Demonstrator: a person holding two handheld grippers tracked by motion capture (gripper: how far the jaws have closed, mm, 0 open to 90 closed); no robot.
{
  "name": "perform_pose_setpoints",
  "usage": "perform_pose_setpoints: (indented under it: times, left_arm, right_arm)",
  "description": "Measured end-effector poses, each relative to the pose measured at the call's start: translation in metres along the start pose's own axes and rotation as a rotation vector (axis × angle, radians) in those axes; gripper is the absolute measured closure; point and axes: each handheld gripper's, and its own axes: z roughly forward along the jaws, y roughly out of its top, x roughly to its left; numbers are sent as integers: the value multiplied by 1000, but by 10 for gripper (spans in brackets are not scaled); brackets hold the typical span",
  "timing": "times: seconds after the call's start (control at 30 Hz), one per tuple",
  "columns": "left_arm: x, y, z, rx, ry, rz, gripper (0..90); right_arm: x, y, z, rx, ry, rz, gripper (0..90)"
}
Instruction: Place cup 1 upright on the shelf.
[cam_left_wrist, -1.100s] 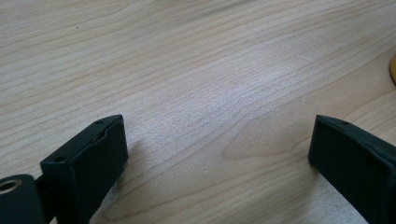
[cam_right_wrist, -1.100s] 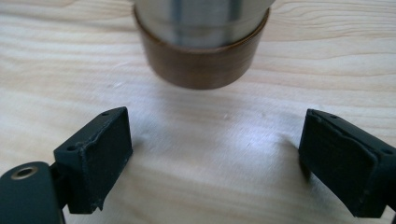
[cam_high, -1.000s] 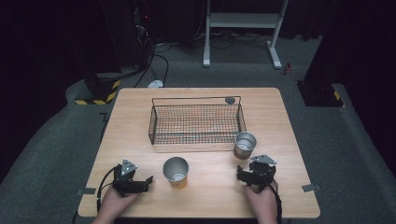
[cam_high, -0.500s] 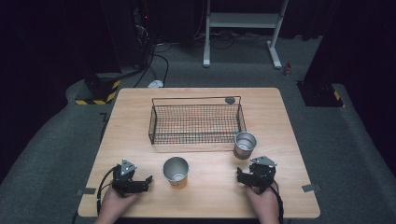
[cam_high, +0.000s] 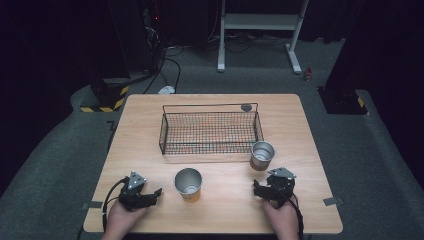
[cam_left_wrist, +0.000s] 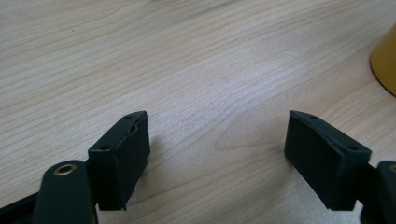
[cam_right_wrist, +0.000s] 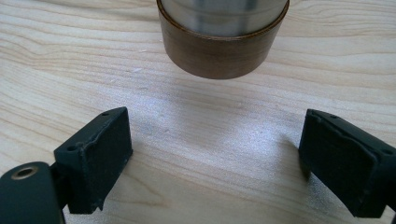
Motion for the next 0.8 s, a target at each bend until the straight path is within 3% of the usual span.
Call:
perform_pose_setpoints:
  times: [0.1, 0.23, 0.57, 0.8]
  left_arm:
    - [2, 1, -2, 10, -9, 10, 226]
    - [1, 2, -4, -15, -21, 8, 214]
    - [-6, 7, -13, -69, -68, 53, 168]
    - [-12, 10, -19, -117, -114, 52, 152]
  right_arm:
    - [0, 0, 0, 0, 0, 0, 94]
    - [0, 0, 0, 0, 0, 0, 94]
    - [0, 0, 0, 0, 0, 0, 94]
    - [0, 0, 0, 0, 0, 0, 93]
